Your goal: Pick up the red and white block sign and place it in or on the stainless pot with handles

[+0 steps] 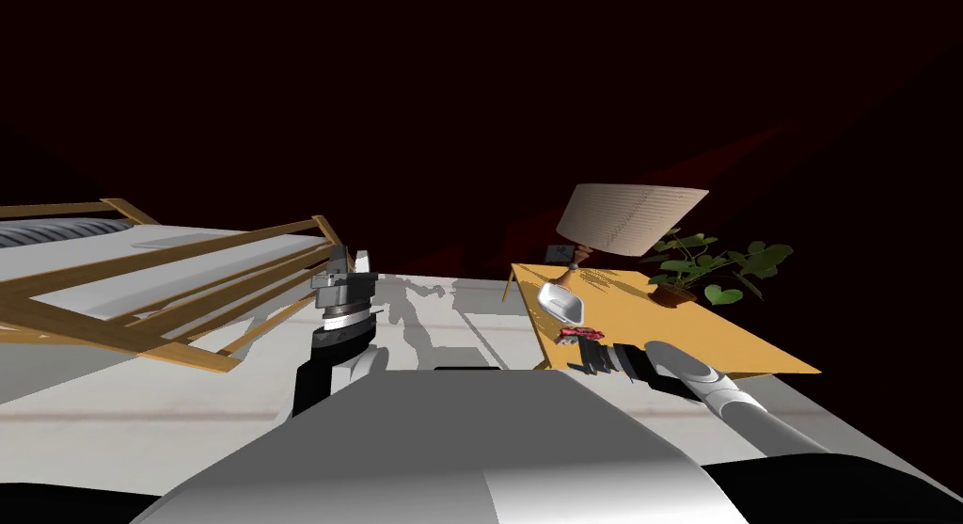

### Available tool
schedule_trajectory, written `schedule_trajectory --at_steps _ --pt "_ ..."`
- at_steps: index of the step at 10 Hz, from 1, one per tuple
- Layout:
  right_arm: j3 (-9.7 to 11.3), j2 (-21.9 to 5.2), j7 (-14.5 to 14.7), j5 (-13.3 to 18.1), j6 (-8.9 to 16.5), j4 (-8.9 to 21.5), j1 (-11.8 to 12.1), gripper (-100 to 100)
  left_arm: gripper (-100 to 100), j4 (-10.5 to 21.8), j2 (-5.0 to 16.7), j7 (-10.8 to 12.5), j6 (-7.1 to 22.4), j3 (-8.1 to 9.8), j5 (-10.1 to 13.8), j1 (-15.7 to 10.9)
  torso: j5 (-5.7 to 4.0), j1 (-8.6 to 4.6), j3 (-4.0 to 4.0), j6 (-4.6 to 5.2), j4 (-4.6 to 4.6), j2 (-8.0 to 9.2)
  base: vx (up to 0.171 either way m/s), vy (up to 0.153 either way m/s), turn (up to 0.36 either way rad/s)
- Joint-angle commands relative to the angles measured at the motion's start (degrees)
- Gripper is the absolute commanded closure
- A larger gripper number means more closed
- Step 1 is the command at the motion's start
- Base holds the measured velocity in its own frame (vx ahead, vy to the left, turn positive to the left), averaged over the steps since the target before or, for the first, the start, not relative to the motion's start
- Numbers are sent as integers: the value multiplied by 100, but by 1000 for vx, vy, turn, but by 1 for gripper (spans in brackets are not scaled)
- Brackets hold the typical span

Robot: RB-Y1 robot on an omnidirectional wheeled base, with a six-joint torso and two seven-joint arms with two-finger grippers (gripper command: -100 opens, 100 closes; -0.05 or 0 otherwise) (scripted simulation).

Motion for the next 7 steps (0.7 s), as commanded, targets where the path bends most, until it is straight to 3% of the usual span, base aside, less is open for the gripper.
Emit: schedule_trajectory --at_steps 1,4,7 --pt "61 -112 -1 193 3 56 -69 -100 0 0 0 0 0 0 0 0 0 0 0 0 0 0 81 -13 48" --pt "264 -446 177 676 -18 378 -218 -100 0 0 0 0 0 0 0 0 -2 0 2 3 0 4 87 -9 67" --pt "371 -586 265 971 -17 522 -287 -100 0 0 0 0 0 0 0 0 -1 0 0 2 0 1 83 -7 52"
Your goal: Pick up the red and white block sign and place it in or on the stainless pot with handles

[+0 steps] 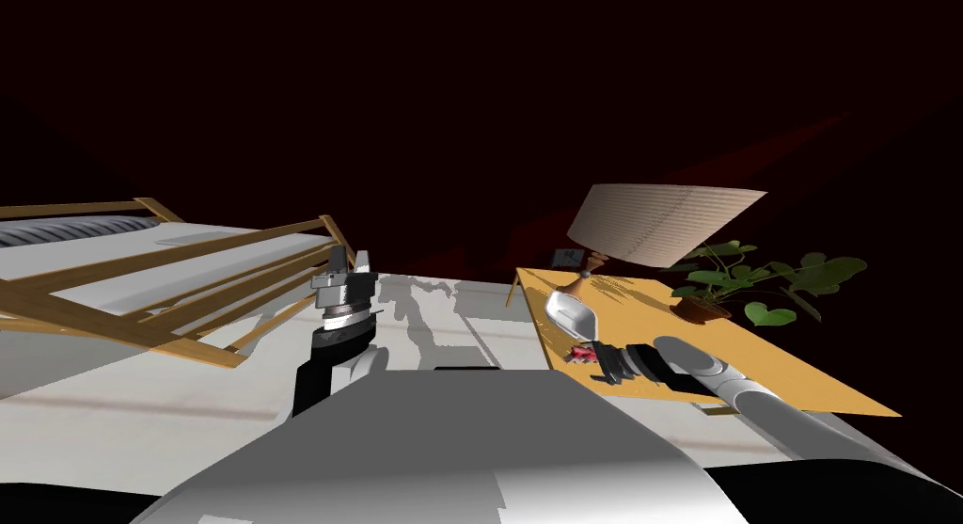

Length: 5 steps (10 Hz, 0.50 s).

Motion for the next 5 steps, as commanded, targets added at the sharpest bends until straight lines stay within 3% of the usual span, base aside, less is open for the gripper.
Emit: schedule_trajectory --at_steps 1,5 --pt "119 -160 51 286 38 71 -31 -100 0 0 0 0 0 0 0 0 0 0 0 0 0 0 77 -18 66" --pt "476 -382 289 891 90 403 -168 -100 0 0 0 0 0 0 0 0 0 1 0 0 0 0 97 -18 51"
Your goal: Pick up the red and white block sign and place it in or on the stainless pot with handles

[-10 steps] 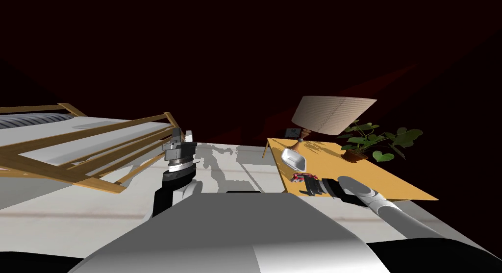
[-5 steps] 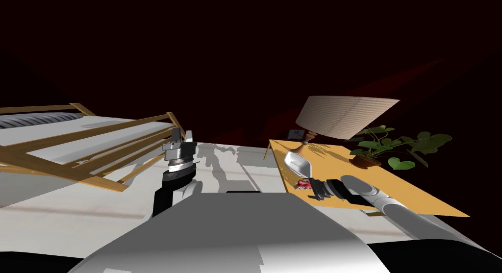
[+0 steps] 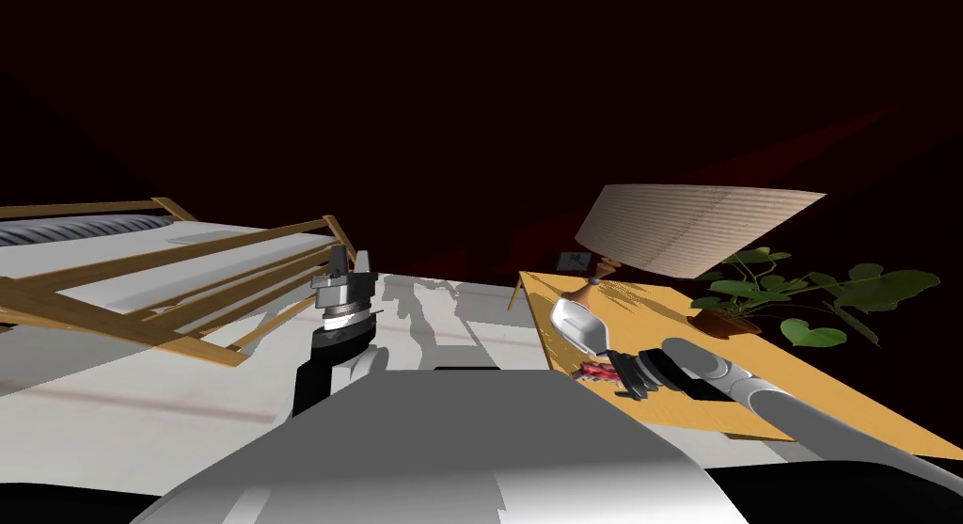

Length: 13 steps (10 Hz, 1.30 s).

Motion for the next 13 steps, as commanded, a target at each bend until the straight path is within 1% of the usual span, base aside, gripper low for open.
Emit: schedule_trajectory --at_steps 1,3,5,6,7,8,9,10,11,13 --pt "219 -60 100 286 22 175 -120 -100 0 0 0 0 0 0 0 0 0 0 0 0 0 0 119 -29 31" --pt "425 -84 209 586 66 304 -155 -100 0 0 0 0 0 0 0 0 -1 -1 -4 -1 -2 -6 98 -22 34" --pt "590 -51 288 767 110 379 -178 -100 0 0 0 0 0 0 0 0 -1 2 3 0 1 6 77 -13 20" --pt "532 -66 262 703 96 351 -162 -100 0 0 0 0 0 0 0 0 -1 4 3 0 1 6 37 -6 9" --pt "542 -65 268 714 99 354 -164 0 0 0 0 0 0 0 0 0 0 7 9 1 3 18 7 -1 0" --pt "618 111 293 751 286 434 -123 -100 0 0 0 0 0 0 0 -1 1 9 16 1 6 30 9 -15 88" --pt "644 170 301 764 348 461 -109 -100 0 0 0 0 0 0 0 -1 -1 5 18 -1 7 33 9 -27 61" --pt "625 141 316 753 276 485 -142 -100 0 0 0 0 0 0 0 -1 -2 -1 19 2 7 34 3 -12 5" --pt "630 154 336 754 297 501 -142 100 0 0 0 0 0 0 0 -1 0 4 21 2 8 36 0 0 0" --pt "634 153 333 755 286 500 -136 100 0 0 0 0 0 0 0 -1 -1 5 22 -3 11 36 0 0 0"
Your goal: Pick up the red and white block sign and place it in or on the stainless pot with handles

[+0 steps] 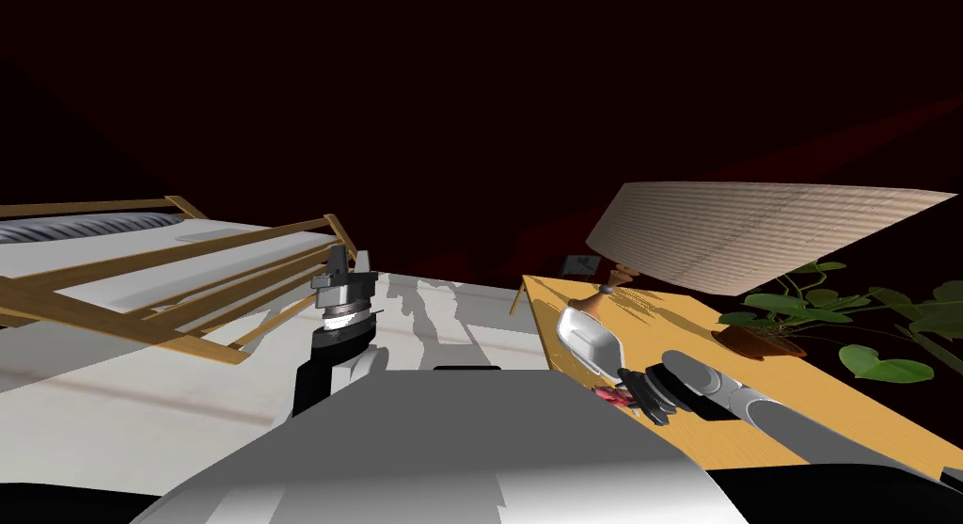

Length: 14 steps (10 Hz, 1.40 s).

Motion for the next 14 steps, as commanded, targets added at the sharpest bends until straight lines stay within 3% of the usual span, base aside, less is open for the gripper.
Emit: schedule_trajectory --at_steps 1,2,3,4,5,6,7,14 --pt "0 0 0 0 0 0 0 100 0 0 0 0 0 0 0 0 0 0 0 0 0 0 0 0 0" --pt "0 0 0 0 0 0 0 100 0 0 0 0 0 0 0 0 0 0 0 0 0 0 0 0 0" --pt "0 0 0 0 0 0 0 0 0 0 0 0 0 0 0 0 0 0 0 0 0 -1 0 0 0" --pt "-68 -161 -57 -30 -126 -120 -14 100 0 0 0 0 0 0 0 0 0 0 -1 0 0 -1 -5 15 -78" --pt "-38 -82 7 -26 -76 -22 -29 100 0 0 0 0 0 0 0 0 7 6 1 3 2 1 -2 8 -21" --pt "-46 -97 9 -29 -98 -23 -33 0 0 0 0 0 0 0 0 0 4 7 1 1 1 2 0 0 0" --pt "-98 -275 57 -35 -126 -7 -61 100 0 0 0 0 0 0 0 0 5 6 1 1 1 1 -22 29 -69" --pt "-207 -1079 504 -63 -339 14 -182 100 0 0 0 0 0 0 0 1 40 62 -3 -7 4 -12 28 78 -94"
